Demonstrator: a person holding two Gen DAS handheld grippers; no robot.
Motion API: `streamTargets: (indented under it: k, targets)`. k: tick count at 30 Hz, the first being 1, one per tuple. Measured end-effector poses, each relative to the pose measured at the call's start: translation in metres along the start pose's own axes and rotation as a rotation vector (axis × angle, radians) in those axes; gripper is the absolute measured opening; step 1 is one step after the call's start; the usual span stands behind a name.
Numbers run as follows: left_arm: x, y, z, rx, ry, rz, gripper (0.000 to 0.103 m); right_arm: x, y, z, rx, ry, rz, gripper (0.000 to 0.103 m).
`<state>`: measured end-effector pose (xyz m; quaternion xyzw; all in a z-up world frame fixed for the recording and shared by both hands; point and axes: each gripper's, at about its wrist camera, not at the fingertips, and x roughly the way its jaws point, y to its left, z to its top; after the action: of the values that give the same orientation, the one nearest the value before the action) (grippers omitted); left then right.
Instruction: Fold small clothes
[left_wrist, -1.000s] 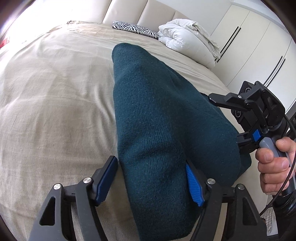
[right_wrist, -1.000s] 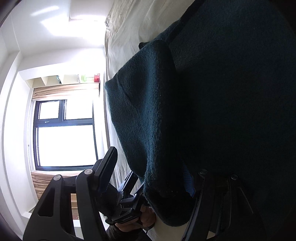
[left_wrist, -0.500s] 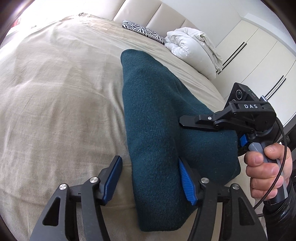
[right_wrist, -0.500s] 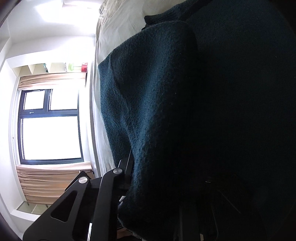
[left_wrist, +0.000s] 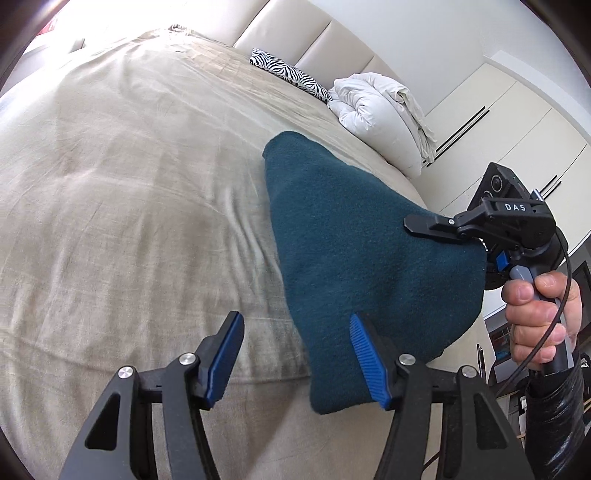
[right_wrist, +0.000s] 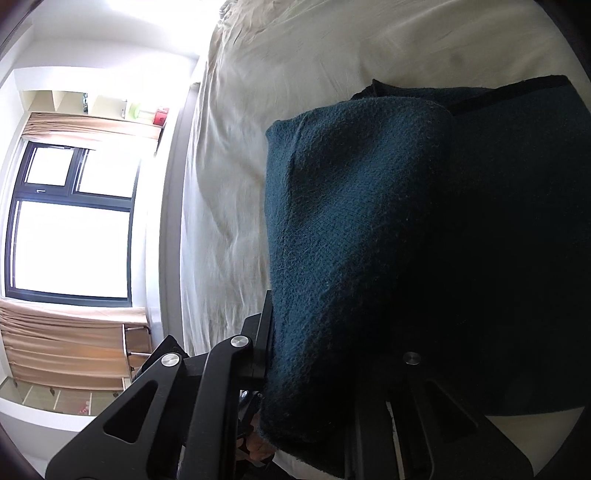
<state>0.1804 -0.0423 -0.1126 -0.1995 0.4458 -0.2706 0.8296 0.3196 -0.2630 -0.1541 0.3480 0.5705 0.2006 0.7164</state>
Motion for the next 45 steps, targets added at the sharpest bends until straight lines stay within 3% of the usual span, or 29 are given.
streamTargets:
  k: [6,10,13,16,17,20,21,23,26,31,32,33,35,36,38,41,43,45]
  targets:
    - [0.001,-0.018,0.006,0.016,0.016,-0.04,0.063,-0.083,-0.048,0.003,0.037,-0.088,-0.064,0.011]
    - [0.004,-0.038,0.004,0.064,0.035,-0.053,0.063,-0.121,-0.075,-0.001,0.038,-0.1,-0.115,0.011]
    - [0.017,-0.047,0.0,0.089,0.069,-0.053,0.063,-0.131,-0.115,-0.005,0.093,-0.117,-0.129,0.011]
    - [0.028,-0.054,-0.008,0.103,0.113,-0.043,0.063,-0.109,-0.163,-0.016,0.16,-0.089,-0.164,0.012]
    - [0.03,-0.055,-0.011,0.11,0.122,-0.043,0.063,-0.098,-0.18,-0.022,0.203,-0.07,-0.147,0.014]
    - [0.031,-0.058,-0.015,0.123,0.132,-0.04,0.063,-0.107,-0.205,-0.032,0.287,-0.141,0.054,0.021]
    - [0.031,-0.058,-0.015,0.121,0.132,-0.039,0.063,-0.116,-0.209,-0.034,0.307,-0.169,0.085,0.025]
    - [0.033,-0.06,-0.014,0.119,0.129,-0.042,0.063,-0.135,-0.208,-0.037,0.301,-0.244,0.104,0.032]
    - [0.036,-0.063,-0.014,0.125,0.132,-0.049,0.063,-0.162,-0.205,-0.038,0.272,-0.342,0.132,0.054]
    - [0.039,-0.07,-0.02,0.14,0.15,-0.06,0.063,-0.164,-0.209,-0.017,0.315,-0.328,0.156,0.055]
    - [0.039,-0.07,-0.021,0.143,0.155,-0.059,0.063,-0.162,-0.211,-0.016,0.303,-0.33,0.16,0.052]
    - [0.04,-0.07,-0.022,0.146,0.158,-0.059,0.063,-0.159,-0.206,-0.01,0.272,-0.332,0.131,0.04]
    - [0.041,-0.07,-0.025,0.148,0.16,-0.056,0.063,-0.145,-0.187,0.0,0.139,-0.298,-0.023,0.019]
    - [0.041,-0.068,-0.025,0.143,0.159,-0.056,0.063,-0.14,-0.171,0.004,0.064,-0.282,-0.101,0.014]
    - [0.039,-0.066,-0.026,0.132,0.145,-0.064,0.063,-0.139,-0.143,0.009,-0.053,-0.278,-0.155,0.008]
    - [0.035,-0.065,-0.021,0.139,0.121,-0.071,0.063,-0.154,-0.12,0.019,-0.143,-0.333,-0.098,0.008]
    - [0.035,-0.066,-0.019,0.149,0.115,-0.06,0.063,-0.168,-0.125,0.029,-0.103,-0.338,-0.076,0.008]
    - [0.038,-0.068,-0.018,0.156,0.117,-0.05,0.063,-0.157,-0.152,0.039,-0.011,-0.25,-0.102,0.009]
